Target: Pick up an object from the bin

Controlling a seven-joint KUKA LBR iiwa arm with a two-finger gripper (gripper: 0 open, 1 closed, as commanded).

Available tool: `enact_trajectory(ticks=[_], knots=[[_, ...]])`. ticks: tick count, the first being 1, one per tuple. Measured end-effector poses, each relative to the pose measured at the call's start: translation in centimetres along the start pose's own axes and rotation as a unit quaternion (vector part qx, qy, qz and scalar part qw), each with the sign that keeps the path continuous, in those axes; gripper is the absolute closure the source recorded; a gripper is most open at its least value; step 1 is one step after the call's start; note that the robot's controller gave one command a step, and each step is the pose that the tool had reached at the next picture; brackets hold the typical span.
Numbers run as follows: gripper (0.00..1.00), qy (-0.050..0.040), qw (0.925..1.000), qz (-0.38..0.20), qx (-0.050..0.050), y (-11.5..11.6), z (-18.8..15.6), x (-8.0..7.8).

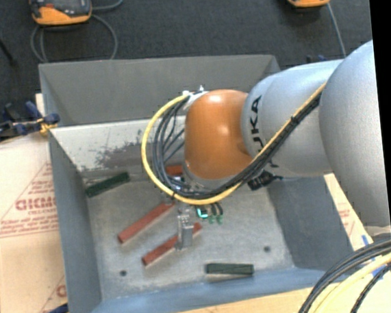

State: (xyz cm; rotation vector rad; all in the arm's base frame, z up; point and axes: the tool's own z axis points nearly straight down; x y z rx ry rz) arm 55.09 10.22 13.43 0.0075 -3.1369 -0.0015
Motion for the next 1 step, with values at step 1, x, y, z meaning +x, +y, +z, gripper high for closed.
enact_trajectory(ticks=[1], knots=[[0.00,0.0002,0.9999,-0.013,0.000,1.57,6.77,3.29]])
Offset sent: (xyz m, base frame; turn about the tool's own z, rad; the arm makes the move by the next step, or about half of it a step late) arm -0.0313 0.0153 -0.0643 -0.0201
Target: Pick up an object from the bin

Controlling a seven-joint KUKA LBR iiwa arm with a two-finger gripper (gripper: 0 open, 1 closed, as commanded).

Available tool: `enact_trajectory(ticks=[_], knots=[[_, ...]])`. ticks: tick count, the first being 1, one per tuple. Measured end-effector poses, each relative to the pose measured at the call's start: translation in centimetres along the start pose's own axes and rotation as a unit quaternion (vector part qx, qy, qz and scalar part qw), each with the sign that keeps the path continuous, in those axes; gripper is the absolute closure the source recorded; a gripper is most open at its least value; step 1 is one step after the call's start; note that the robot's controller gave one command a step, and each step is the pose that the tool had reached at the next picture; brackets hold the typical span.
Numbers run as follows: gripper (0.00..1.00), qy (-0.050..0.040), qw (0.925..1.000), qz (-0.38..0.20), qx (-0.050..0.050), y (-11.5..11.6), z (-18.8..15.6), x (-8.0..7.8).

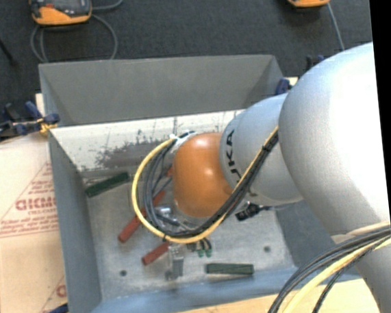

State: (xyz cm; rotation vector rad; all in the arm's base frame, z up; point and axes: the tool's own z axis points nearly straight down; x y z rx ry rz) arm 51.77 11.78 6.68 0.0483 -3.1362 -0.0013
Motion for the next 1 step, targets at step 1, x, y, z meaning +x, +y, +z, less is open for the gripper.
enact_trajectory(ticks=[1], knots=[[1.00,-0.0036,1.0000,0.003,-0.001,-0.07,-0.38,-0.28]])
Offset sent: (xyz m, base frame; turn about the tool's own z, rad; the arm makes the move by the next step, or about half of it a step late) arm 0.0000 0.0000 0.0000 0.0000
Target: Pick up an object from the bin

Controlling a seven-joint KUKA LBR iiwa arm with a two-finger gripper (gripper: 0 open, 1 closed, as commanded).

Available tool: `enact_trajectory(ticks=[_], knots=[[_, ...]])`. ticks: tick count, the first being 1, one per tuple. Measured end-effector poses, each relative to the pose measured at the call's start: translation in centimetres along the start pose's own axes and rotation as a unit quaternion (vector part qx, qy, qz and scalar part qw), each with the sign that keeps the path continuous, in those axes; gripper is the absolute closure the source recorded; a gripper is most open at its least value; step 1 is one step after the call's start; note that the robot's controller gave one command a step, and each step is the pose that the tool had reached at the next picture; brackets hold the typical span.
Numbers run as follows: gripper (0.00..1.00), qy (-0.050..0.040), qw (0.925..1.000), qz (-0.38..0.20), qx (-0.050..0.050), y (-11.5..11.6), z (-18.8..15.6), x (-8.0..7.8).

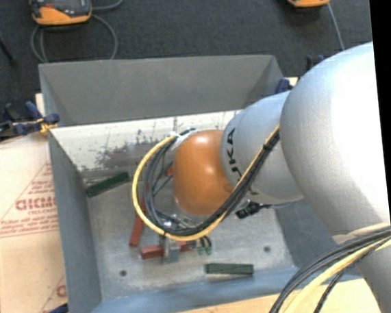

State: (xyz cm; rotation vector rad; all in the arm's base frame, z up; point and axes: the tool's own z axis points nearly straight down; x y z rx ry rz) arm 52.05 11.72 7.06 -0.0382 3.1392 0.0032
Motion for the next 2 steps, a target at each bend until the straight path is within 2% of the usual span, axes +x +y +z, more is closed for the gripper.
enact_trajectory(ticks=[1,2], knots=[[1.00,-0.0025,0.9937,-0.112,-0.001,9.1,-7.4,1.0],[1.00,-0.0046,0.9933,-0.115,0.000,8.7,-17.8,1.6]])
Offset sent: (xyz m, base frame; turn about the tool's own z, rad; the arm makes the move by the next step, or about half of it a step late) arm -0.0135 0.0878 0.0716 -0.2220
